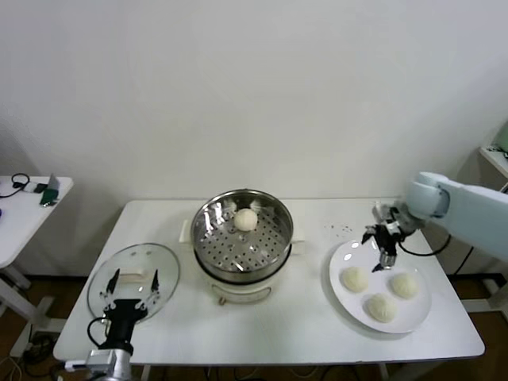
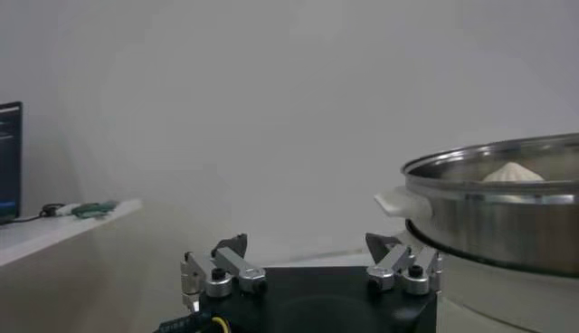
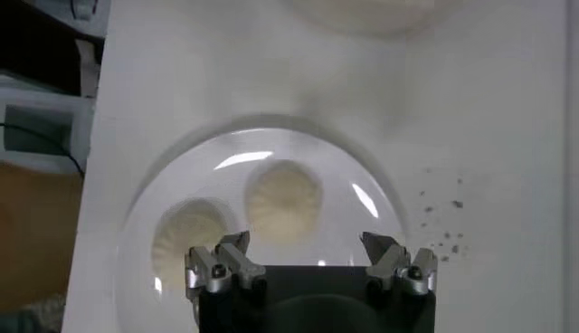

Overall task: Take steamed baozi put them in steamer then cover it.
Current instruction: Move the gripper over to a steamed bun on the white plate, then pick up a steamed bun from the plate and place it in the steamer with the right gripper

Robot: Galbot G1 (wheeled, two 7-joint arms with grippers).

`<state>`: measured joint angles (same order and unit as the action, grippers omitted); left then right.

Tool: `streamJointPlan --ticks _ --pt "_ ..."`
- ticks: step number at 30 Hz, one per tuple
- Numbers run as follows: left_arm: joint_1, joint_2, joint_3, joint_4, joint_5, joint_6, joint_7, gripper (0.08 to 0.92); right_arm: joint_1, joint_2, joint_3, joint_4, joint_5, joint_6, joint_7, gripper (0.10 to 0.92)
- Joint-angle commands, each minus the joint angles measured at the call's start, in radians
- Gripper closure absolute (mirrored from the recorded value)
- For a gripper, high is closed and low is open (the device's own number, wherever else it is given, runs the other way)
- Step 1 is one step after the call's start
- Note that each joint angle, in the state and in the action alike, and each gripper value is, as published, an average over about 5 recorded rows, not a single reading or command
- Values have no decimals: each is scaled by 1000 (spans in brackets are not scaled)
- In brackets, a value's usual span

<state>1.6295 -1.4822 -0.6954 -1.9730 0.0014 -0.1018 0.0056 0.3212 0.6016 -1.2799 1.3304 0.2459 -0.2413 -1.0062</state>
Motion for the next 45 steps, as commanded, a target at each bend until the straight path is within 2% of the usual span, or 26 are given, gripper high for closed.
streamJointPlan --ticks 1,12,24,34,40,45 --pt "5 -4 -1 1 17 -1 0 177 -226 -2 175 -45 -68 -19 25 203" --pt "4 -9 -5 9 21 -2 -1 177 -261 88 225 -142 -69 -9 39 203" --pt "-10 -9 -8 18 23 2 -2 177 -261 124 211 -167 -67 -8 13 203" --pt "-13 -8 -15 16 20 5 -3 177 -234 110 188 -160 -55 -3 -2 299" --pt "-15 -7 -14 15 19 7 -3 177 -196 91 165 -146 -11 -7 1 310" --pt "-13 -9 -11 13 18 6 -3 177 -78 68 102 -131 93 -15 2 315"
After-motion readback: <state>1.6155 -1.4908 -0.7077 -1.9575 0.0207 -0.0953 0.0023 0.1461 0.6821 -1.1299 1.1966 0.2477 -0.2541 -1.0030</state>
